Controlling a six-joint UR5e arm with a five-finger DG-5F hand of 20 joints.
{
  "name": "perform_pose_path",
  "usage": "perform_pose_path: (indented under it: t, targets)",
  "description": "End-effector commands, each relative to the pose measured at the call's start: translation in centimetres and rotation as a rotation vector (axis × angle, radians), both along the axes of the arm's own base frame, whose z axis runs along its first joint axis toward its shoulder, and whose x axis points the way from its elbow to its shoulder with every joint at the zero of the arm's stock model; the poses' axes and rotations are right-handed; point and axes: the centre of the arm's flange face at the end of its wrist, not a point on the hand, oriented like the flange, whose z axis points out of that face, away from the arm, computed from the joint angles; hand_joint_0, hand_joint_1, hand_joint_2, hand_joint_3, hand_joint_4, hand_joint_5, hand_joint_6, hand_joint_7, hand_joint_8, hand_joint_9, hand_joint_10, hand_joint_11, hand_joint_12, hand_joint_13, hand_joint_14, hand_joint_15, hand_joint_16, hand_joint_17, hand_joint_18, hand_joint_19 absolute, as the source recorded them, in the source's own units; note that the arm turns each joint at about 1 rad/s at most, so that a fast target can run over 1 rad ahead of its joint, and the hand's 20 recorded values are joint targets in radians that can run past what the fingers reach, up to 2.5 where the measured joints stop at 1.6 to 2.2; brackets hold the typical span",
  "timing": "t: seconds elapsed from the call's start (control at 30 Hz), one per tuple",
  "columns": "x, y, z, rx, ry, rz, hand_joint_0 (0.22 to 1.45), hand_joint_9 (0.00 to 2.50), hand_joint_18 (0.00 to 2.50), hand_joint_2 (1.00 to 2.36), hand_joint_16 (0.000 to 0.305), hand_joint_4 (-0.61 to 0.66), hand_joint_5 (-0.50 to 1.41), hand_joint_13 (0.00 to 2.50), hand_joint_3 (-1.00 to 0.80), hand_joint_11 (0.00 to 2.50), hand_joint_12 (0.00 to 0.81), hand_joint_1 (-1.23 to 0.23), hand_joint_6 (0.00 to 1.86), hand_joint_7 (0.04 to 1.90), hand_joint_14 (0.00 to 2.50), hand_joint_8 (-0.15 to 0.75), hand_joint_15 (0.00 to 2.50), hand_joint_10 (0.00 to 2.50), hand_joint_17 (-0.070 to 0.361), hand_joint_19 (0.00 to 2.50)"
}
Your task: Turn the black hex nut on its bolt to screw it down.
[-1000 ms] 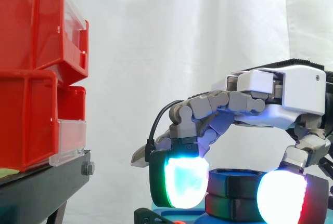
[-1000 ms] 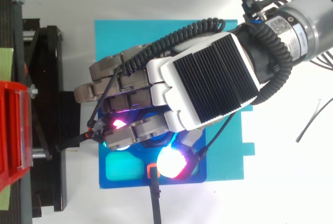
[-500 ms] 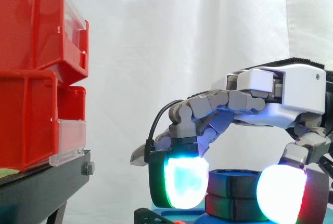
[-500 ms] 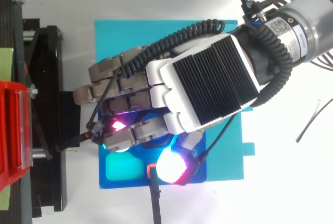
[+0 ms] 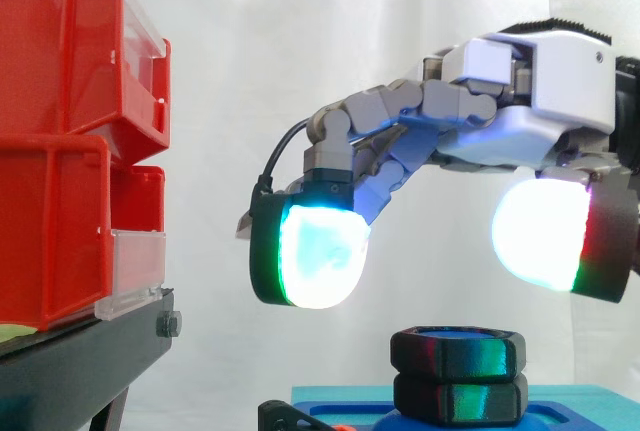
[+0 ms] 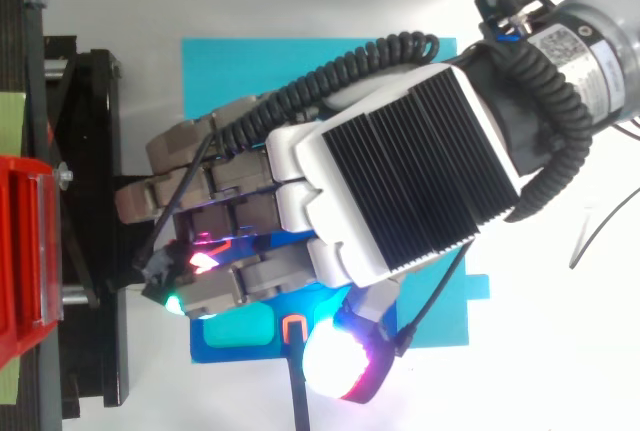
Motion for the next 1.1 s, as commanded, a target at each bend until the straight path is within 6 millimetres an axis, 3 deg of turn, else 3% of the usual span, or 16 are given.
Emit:
perform_pose_path:
  t: [0.0, 0.17, 0.33, 0.53, 0.67, 0.8, 1.07]
  targets:
    - [-0.7, 0.1, 1.0, -0.031, 0.015, -0.001, 0.39, 0.80, 0.51, 1.00, 0.055, 0.21, -0.10, 0.55, -0.50, 0.23, 0.328, -0.35, 0.50, 1.04, 0.00, 0.252, 0.02, 0.01, 0.124, 0.30]
    - [-2.1, -0.1, 2.3, -0.056, 0.065, -0.013, 0.40, 0.79, 0.51, 1.00, 0.054, 0.20, -0.11, 0.54, -0.50, 0.23, 0.325, -0.36, 0.50, 1.00, 0.00, 0.250, 0.02, 0.01, 0.122, 0.30]
    - [-4.1, -0.3, 3.4, -0.072, 0.099, -0.052, 0.43, 0.69, 0.49, 1.00, 0.053, 0.12, -0.16, 0.52, -0.50, 0.14, 0.316, -0.40, 0.50, 0.79, 0.00, 0.230, 0.01, 0.01, 0.119, 0.30]
    - [-7.1, -0.7, 4.4, -0.069, 0.109, -0.107, 0.46, 0.68, 0.33, 1.00, 0.054, 0.12, -0.16, 0.39, -0.50, 0.12, 0.319, -0.46, 0.50, 0.78, 0.00, 0.219, 0.00, 0.00, 0.122, 0.23]
    - [-8.0, -1.5, 5.5, -0.070, 0.124, -0.144, 0.46, 0.64, 0.24, 1.00, 0.056, 0.11, -0.17, 0.32, -0.50, 0.10, 0.326, -0.46, 0.50, 0.76, 0.00, 0.219, 0.00, 0.00, 0.126, 0.16]
    - [-9.0, -1.8, 6.0, -0.072, 0.167, -0.147, 0.54, 0.59, 0.21, 1.01, 0.051, 0.10, -0.21, 0.28, -0.42, 0.06, 0.310, -0.57, 0.50, 0.70, 0.00, 0.206, 0.00, 0.00, 0.114, 0.17]
    - [-10.9, -2.6, 6.6, -0.069, 0.261, -0.173, 0.56, 0.50, 0.12, 1.01, 0.050, 0.05, -0.25, 0.15, -0.41, 0.00, 0.312, -0.56, 0.50, 0.62, 0.00, 0.198, 0.00, 0.00, 0.113, 0.13]
